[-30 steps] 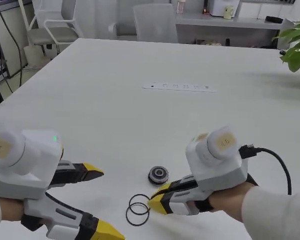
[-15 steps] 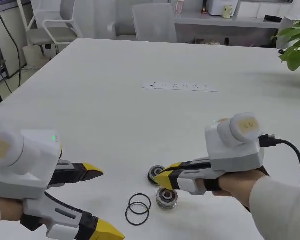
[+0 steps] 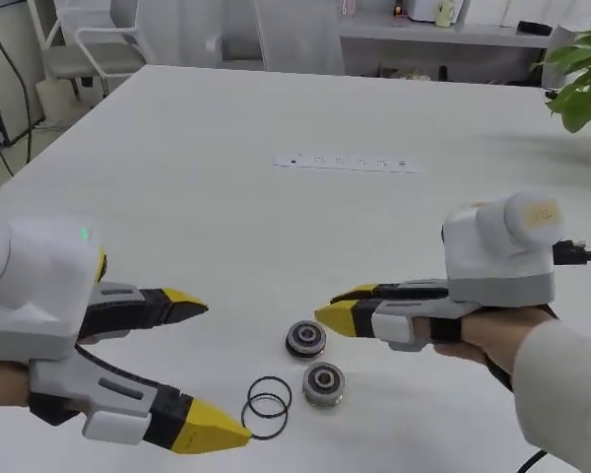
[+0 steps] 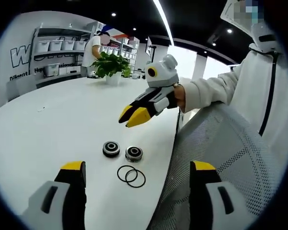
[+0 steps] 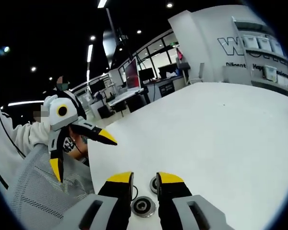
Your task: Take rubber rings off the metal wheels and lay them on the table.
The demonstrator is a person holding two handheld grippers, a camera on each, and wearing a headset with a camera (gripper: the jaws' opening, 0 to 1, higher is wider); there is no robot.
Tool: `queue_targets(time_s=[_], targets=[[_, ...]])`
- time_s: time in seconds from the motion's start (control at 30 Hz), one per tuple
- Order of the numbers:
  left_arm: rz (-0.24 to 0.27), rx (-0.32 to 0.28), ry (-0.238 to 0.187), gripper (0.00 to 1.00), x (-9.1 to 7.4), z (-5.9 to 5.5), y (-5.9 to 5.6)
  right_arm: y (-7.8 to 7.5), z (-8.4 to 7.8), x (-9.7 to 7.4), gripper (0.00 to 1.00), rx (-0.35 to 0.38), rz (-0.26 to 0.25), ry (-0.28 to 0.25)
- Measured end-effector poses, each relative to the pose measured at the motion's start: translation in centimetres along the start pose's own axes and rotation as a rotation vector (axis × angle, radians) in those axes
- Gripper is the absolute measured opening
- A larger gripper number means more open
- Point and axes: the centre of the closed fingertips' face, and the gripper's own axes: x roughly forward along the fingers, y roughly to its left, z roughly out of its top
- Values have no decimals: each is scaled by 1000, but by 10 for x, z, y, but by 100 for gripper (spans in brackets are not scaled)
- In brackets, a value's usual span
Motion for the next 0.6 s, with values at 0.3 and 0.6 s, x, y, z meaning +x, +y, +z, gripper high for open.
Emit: queue_targets(time_s=[0.3,0.6], targets=[[-35,70,3,89,-1,24,10,-13,-12,-7,19,-23,-13,43],[-81,128,15,85,15,34,19,-28,-34,-16,20,-48,-18,104]])
